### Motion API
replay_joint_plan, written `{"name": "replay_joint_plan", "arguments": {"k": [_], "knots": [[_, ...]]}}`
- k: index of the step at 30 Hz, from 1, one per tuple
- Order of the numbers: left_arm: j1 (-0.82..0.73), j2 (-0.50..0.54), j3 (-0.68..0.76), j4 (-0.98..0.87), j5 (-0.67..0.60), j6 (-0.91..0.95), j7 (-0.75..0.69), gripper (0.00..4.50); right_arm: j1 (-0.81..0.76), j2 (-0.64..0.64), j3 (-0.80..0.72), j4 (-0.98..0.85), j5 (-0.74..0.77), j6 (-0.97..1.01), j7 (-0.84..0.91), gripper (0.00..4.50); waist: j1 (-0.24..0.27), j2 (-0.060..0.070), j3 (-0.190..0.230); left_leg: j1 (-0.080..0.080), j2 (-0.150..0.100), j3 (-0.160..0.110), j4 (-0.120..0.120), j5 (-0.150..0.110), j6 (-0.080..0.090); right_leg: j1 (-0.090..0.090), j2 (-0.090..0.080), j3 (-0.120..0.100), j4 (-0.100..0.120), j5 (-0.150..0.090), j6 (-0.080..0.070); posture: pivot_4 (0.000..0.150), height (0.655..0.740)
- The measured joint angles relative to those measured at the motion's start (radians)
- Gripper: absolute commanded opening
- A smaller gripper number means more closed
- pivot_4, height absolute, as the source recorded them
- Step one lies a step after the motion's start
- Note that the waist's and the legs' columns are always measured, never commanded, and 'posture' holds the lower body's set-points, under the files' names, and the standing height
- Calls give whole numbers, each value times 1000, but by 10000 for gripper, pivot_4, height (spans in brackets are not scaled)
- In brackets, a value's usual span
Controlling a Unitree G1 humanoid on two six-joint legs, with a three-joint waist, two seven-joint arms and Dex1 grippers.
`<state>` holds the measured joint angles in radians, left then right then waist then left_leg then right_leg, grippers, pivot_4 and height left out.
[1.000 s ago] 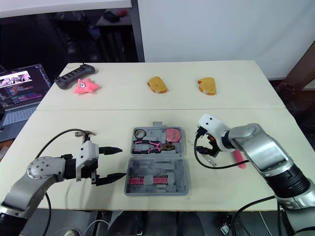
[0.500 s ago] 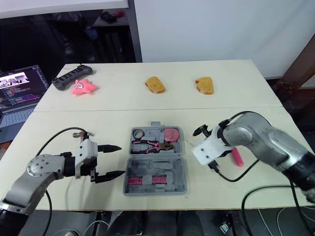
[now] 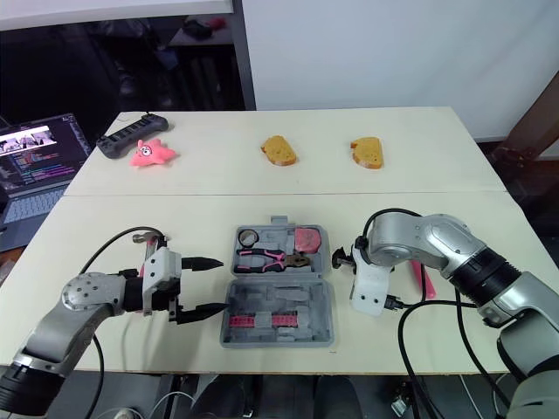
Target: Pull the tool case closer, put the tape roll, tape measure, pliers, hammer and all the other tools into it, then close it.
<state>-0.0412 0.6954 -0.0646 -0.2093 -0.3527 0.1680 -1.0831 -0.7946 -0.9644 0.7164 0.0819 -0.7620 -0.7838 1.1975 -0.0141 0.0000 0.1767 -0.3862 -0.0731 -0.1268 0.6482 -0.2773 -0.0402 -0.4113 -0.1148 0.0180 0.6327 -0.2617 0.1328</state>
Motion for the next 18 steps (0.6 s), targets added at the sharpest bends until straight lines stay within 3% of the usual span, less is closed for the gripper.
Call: {"name": "replay_joint_plan", "arguments": {"k": [7,8,11,17,18], "knots": [[43,-1,4,-43,0,5,38,45000,11,15,21,73,-58,-43,15,43135,-3,0,0,0,0,0,0,0,0,0,1,0,0,0,0,1500,7400],[47,-1,5,-48,0,8,43,45000,16,24,21,82,-64,-45,15,40791,-3,0,0,0,0,0,0,0,0,0,1,0,0,0,0,1500,7400],[51,-1,7,-68,-1,19,56,45000,18,44,24,104,-87,-59,9,30144,-3,-1,0,2,1,0,0,0,0,2,1,0,0,0,0,1500,7400],[68,-1,13,-82,-4,27,74,45000,3,64,21,151,-128,-81,-25,793,-3,-1,-1,12,1,0,-2,-2,4,10,1,1,0,0,-1,1500,7400],[68,-1,13,-86,-4,29,77,45000,2,66,21,157,-131,-84,-29,122,-3,-1,-1,12,1,0,-2,-2,4,11,1,1,0,0,-1,1500,7400]]}}
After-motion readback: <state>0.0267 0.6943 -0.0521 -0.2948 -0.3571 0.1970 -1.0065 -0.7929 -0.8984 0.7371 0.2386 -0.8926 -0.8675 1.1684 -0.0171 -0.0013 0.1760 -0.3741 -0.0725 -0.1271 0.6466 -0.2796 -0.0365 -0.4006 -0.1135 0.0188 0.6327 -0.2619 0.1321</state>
